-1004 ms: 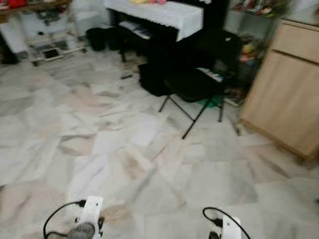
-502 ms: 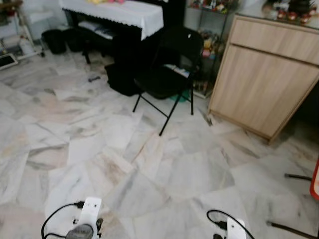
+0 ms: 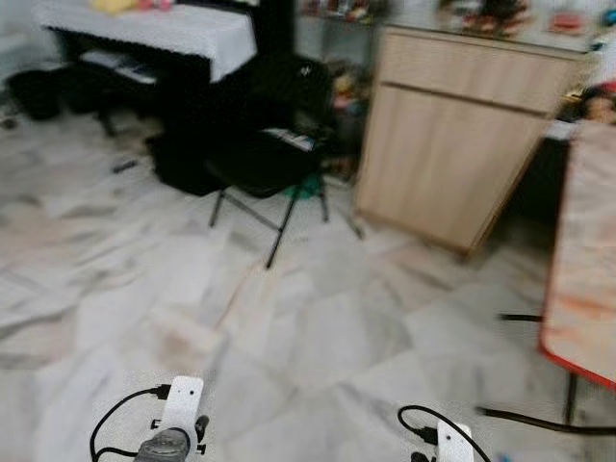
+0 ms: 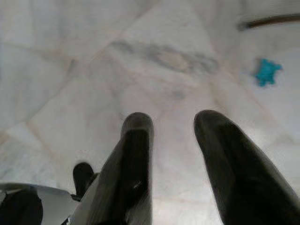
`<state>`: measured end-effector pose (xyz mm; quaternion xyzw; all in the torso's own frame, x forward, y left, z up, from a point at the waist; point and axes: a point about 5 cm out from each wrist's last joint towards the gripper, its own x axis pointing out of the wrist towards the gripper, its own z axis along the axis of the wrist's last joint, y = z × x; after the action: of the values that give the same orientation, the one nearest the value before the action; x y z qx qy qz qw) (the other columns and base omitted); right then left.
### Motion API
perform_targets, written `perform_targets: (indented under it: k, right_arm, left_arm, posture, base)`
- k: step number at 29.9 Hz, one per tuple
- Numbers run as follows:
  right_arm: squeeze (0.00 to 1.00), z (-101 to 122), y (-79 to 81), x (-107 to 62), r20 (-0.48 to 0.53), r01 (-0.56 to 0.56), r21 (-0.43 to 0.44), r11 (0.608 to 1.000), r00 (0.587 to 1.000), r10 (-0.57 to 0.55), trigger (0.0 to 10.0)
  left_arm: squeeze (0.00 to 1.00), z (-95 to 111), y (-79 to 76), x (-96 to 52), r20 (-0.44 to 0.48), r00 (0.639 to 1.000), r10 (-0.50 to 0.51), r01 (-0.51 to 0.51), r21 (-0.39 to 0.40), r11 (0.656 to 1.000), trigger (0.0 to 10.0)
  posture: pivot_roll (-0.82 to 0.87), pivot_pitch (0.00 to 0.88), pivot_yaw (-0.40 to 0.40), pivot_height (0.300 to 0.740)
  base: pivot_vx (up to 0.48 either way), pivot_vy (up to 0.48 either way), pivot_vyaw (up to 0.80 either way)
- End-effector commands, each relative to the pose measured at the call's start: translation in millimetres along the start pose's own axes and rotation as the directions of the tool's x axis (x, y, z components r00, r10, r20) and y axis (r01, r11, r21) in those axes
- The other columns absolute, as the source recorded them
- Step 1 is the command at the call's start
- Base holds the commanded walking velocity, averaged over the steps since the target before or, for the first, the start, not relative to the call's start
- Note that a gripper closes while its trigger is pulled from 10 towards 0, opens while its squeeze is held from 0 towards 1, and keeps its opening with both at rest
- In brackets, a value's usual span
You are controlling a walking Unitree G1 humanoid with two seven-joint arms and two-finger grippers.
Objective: Setting the table
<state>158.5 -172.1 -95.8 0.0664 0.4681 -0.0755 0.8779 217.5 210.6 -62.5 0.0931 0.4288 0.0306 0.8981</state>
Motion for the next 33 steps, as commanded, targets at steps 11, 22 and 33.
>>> perform_targets:
  k: [11, 22, 33]
  right_arm:
    - [0.00, -8, 11.9, -1.2, -0.021, -0.016, -0.016, 1.000, 1.000, 0.015, 10.0]
    - [0.00, -7, 8.9, -1.0, -0.021, -0.016, -0.017, 1.000, 1.000, 0.016, 10.0]
    - [0.00, -5, 6.6, -0.8, -0.010, -0.017, -0.030, 0.999, 1.000, 0.017, 10.0]
  left_arm:
    - [0.00, -3, 4.6, -0.5, -0.010, 1.000, 0.011, -0.011, -0.015, 1.000, 10.0]
    - [0.00, -3, 4.2, -0.4, -0.010, 1.000, 0.011, -0.012, -0.022, 1.000, 10.0]
    - [0.00, -4, 2.8, -0.5, -0.013, 1.000, 0.012, -0.013, -0.031, 0.999, 10.0]
  posture:
    - [0.04, 0.000, 0.013, 0.740]
    - [0.04, 0.000, 0.010, 0.740]
    - [0.04, 0.000, 0.004, 0.740]
  base:
    - [0.000, 0.000, -0.60]
    - [0.000, 0.000, -0.60]
    - [0.000, 0.000, -0.46]
